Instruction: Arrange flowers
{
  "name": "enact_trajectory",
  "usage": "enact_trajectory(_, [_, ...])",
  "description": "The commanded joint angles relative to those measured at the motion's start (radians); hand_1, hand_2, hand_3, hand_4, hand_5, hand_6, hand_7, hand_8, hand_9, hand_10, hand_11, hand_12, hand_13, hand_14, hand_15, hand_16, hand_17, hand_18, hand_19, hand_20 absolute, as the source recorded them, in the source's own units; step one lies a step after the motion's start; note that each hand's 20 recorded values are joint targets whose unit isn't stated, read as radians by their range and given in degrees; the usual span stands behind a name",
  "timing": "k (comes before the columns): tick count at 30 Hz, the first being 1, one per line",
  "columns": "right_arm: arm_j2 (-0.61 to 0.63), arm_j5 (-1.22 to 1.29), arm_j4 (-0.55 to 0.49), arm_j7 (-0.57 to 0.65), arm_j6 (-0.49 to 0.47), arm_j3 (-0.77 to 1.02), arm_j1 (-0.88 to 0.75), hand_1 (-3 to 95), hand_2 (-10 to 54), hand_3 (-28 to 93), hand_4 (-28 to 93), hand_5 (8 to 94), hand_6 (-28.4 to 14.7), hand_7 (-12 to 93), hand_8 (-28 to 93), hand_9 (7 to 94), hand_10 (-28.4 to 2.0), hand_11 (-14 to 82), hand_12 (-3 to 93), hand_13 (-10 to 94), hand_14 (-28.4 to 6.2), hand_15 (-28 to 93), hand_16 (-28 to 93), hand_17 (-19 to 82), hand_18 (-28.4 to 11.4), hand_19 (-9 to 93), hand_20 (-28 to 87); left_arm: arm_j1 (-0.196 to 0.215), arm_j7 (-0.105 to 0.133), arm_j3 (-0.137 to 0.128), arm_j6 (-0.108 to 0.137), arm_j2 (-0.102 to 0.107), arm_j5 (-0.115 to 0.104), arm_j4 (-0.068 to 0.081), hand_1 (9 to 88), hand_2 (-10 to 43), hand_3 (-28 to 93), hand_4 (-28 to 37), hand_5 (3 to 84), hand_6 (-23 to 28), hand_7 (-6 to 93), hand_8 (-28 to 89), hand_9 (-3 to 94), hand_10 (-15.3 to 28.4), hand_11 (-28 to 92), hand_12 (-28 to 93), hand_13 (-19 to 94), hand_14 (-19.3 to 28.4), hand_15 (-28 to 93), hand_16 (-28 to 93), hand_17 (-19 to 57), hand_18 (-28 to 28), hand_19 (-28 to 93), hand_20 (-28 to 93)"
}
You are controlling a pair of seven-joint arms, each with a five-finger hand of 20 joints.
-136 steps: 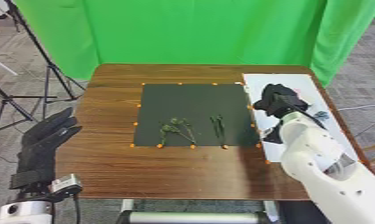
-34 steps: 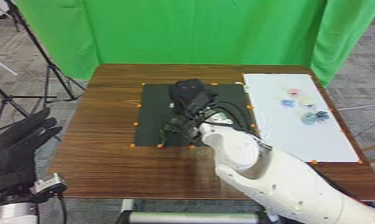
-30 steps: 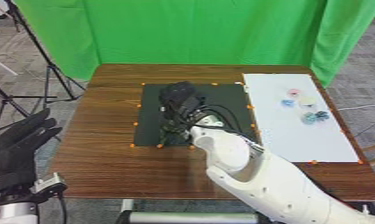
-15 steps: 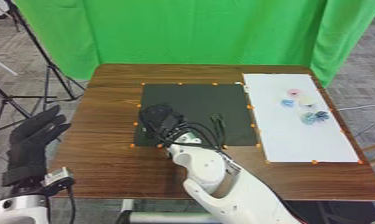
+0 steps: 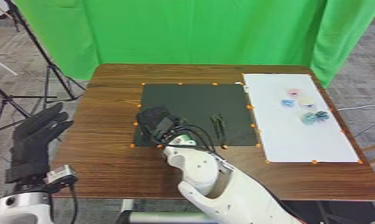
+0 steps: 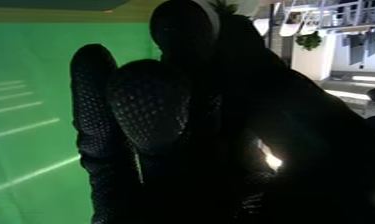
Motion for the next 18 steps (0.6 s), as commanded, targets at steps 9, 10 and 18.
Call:
enact_trajectory(9, [0.015, 0.032, 0.01, 0.115, 0.025, -0.073, 0.07, 44.6, -9.5, 77, -28, 74.7, -4.2, 24, 7, 81.5, -9.9, 29.7, 28.4, 80, -4.9, 64, 20, 41, -16.7, 92, -20, -0.018, 0.003, 0.025, -0.013, 0.011, -0.003, 0.007, 26.3, 6.0, 85, -17.4, 40.8, 10.4, 16.3, -11, 34.4, 19.7, 38, 6, 25, 27.2, 66, -18, -9.3, 21.9, 60, 3])
enact_trajectory(10, [0.03, 0.054, 0.007, 0.149, 0.034, -0.105, 0.094, 44.4, -9.5, 77, -28, 74.6, -4.3, 24, 7, 81.1, -9.9, 29.8, 28.3, 80, -5.0, 65, 20, 41, -16.8, 92, -20, -0.022, 0.004, 0.027, -0.013, 0.015, -0.004, 0.009, 26.2, 6.0, 85, -17.4, 40.8, 10.4, 16.3, -11, 34.4, 19.7, 38, 6, 25, 27.2, 66, -18, -9.3, 21.9, 60, 3])
enact_trajectory(18, [0.037, 0.066, -0.007, 0.162, -0.002, -0.104, 0.08, 42.0, -9.5, 79, -28, 72.2, -5.4, 23, 5, 77.7, -11.7, 31.3, 26.9, 77, -6.2, 66, 20, 40, -18.0, 91, -20, -0.008, 0.027, 0.039, 0.009, 0.035, -0.024, 0.004, 26.4, 5.9, 85, -17.3, 40.7, 10.4, 16.3, -11, 34.3, 19.8, 38, 6, 25, 27.2, 66, -18, -9.4, 21.9, 60, 3])
